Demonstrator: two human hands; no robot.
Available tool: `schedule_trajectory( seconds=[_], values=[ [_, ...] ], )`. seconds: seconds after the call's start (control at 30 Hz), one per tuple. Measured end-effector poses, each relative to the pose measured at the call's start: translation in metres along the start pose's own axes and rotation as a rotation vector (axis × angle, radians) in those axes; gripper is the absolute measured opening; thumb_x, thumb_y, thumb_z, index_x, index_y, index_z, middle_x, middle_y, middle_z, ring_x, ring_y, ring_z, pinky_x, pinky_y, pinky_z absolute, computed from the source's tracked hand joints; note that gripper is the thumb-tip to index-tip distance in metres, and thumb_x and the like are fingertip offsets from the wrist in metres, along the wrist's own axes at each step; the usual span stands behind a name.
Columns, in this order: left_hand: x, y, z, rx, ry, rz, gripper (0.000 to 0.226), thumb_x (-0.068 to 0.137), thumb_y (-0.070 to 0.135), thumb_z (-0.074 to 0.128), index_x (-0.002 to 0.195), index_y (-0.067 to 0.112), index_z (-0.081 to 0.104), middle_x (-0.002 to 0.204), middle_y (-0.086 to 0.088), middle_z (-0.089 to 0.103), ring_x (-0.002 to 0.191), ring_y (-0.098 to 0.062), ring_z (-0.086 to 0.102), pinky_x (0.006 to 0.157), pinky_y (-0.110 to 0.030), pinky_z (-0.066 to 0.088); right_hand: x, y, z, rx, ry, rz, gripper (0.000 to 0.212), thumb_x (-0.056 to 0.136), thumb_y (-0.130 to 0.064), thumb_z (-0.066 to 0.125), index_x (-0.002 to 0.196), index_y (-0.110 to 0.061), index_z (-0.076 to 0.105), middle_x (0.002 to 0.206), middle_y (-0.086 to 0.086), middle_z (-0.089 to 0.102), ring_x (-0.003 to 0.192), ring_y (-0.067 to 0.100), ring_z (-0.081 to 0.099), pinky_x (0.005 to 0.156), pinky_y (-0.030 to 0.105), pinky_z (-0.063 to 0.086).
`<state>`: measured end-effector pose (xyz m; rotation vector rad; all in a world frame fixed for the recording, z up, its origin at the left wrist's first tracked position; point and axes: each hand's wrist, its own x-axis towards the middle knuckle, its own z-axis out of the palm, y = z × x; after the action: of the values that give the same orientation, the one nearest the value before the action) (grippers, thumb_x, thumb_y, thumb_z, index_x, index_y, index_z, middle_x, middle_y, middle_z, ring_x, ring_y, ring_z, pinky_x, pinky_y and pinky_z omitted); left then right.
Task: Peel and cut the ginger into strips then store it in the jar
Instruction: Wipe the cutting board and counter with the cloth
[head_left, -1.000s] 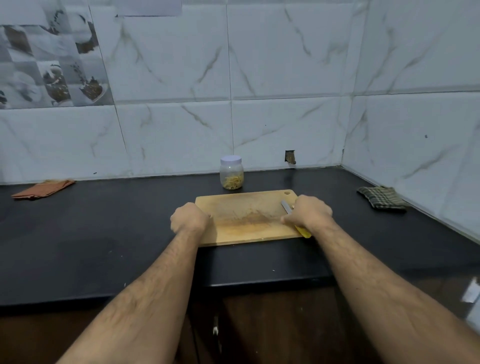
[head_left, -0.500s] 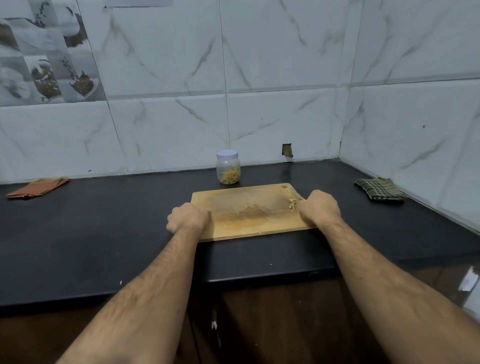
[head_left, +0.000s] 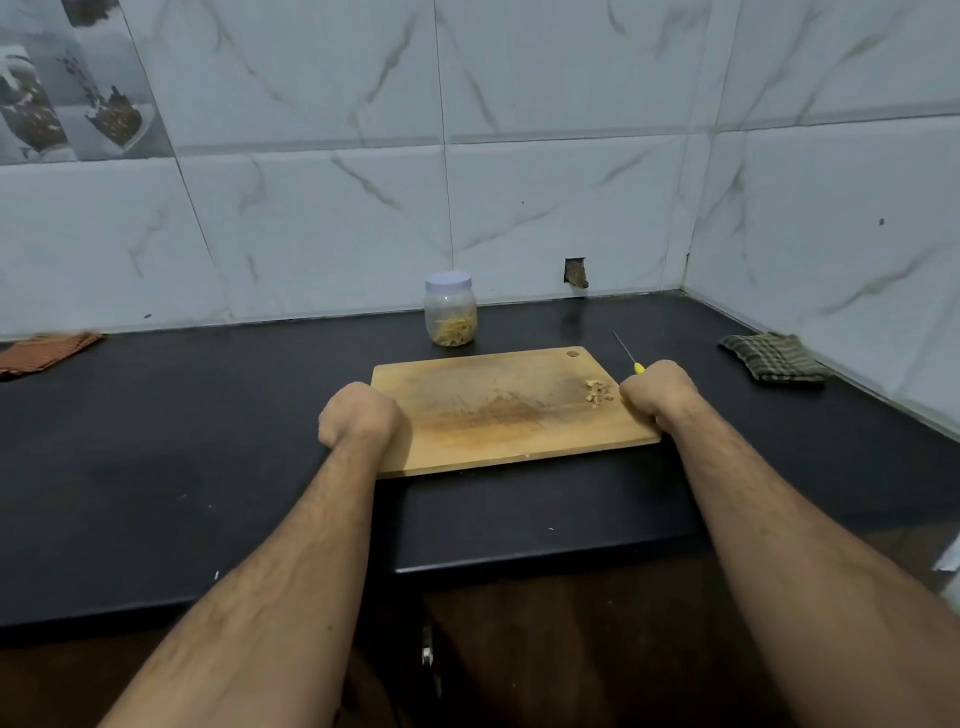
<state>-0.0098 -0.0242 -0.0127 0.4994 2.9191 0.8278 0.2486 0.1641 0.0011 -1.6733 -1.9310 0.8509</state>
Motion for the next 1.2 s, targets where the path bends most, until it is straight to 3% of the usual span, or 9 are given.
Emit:
schedule_trajectory(
  seconds=[0.2, 0.37, 0.5, 0.7, 0.83, 1.0, 1.13, 1.2],
  values=[
    [-0.008, 0.001, -0.018, -0.152, -0.092, -0.019, 0.036, 0.098, 0.022, 0.052, 0.126, 0.0, 0.058, 0.128, -0.018, 0.06, 0.116, -0.036, 0.058, 0.088, -0.039, 0.048, -0.007, 0.004, -0.011, 0.171, -0.092, 0.069, 0.009, 0.089, -0.002, 0.058, 0.08, -0.004, 0.056, 0.067, 0.006, 0.048, 0.053, 0.017, 0.044, 0.047, 0.028, 0.033],
    [-0.017, -0.002, -0.018, -0.444, -0.157, 0.007, 0.023, 0.098, 0.026, 0.054, 0.101, 0.003, 0.052, 0.107, -0.014, 0.059, 0.097, -0.033, 0.059, 0.083, -0.037, 0.048, -0.015, 0.01, -0.028, 0.188, -0.106, 0.059, 0.014, 0.09, -0.004, 0.062, 0.078, -0.007, 0.055, 0.059, 0.004, 0.044, 0.045, 0.013, 0.036, 0.042, 0.025, 0.029],
    [-0.015, 0.005, -0.009, -0.553, -0.189, -0.007, 0.025, 0.097, 0.031, 0.058, 0.101, 0.008, 0.048, 0.1, -0.011, 0.057, 0.097, -0.032, 0.059, 0.087, -0.042, 0.051, -0.004, 0.014, -0.031, 0.151, -0.076, 0.05, 0.014, 0.091, -0.007, 0.061, 0.08, -0.008, 0.053, 0.058, 0.003, 0.042, 0.039, 0.011, 0.031, 0.031, 0.018, 0.023],
    [0.003, 0.018, 0.001, -0.536, -0.252, -0.071, 0.033, 0.096, 0.038, 0.059, 0.111, 0.009, 0.058, 0.106, -0.01, 0.064, 0.098, -0.031, 0.062, 0.09, -0.044, 0.052, 0.025, 0.018, -0.017, 0.144, -0.039, 0.08, 0.007, 0.09, -0.01, 0.061, 0.09, -0.005, 0.057, 0.07, 0.006, 0.049, 0.054, 0.017, 0.044, 0.046, 0.028, 0.033],
    [0.001, 0.024, -0.004, -0.54, -0.343, -0.109, 0.029, 0.099, 0.036, 0.055, 0.113, 0.011, 0.057, 0.107, -0.008, 0.063, 0.092, -0.026, 0.061, 0.08, -0.039, 0.05, 0.028, 0.017, -0.019, 0.142, -0.041, 0.085, 0.012, 0.089, -0.01, 0.06, 0.098, -0.003, 0.063, 0.078, 0.007, 0.056, 0.067, 0.021, 0.052, 0.053, 0.03, 0.039],
    [-0.009, 0.025, -0.008, -0.618, -0.475, -0.101, 0.033, 0.101, 0.036, 0.054, 0.122, 0.01, 0.053, 0.113, -0.01, 0.064, 0.096, -0.029, 0.065, 0.085, -0.048, 0.056, 0.021, 0.032, -0.033, 0.162, -0.012, 0.09, 0.016, 0.088, -0.012, 0.06, 0.101, -0.004, 0.066, 0.084, 0.01, 0.064, 0.069, 0.023, 0.057, 0.056, 0.03, 0.043],
    [-0.04, 0.017, -0.004, -0.697, -0.537, -0.032, 0.027, 0.102, 0.03, 0.054, 0.119, 0.009, 0.052, 0.107, -0.01, 0.065, 0.09, -0.025, 0.065, 0.068, -0.041, 0.055, -0.006, 0.055, -0.053, 0.143, 0.018, 0.049, 0.019, 0.086, -0.008, 0.06, 0.103, -0.002, 0.067, 0.087, 0.012, 0.064, 0.072, 0.023, 0.057, 0.06, 0.031, 0.042],
    [-0.06, 0.009, -0.004, -0.726, -0.52, 0.014, 0.025, 0.103, 0.03, 0.053, 0.117, 0.01, 0.053, 0.105, -0.01, 0.065, 0.09, -0.025, 0.065, 0.073, -0.042, 0.055, -0.029, 0.064, -0.068, 0.124, 0.036, 0.026, 0.018, 0.088, -0.008, 0.06, 0.103, -0.001, 0.065, 0.084, 0.011, 0.06, 0.069, 0.022, 0.054, 0.057, 0.03, 0.04]
  ],
)
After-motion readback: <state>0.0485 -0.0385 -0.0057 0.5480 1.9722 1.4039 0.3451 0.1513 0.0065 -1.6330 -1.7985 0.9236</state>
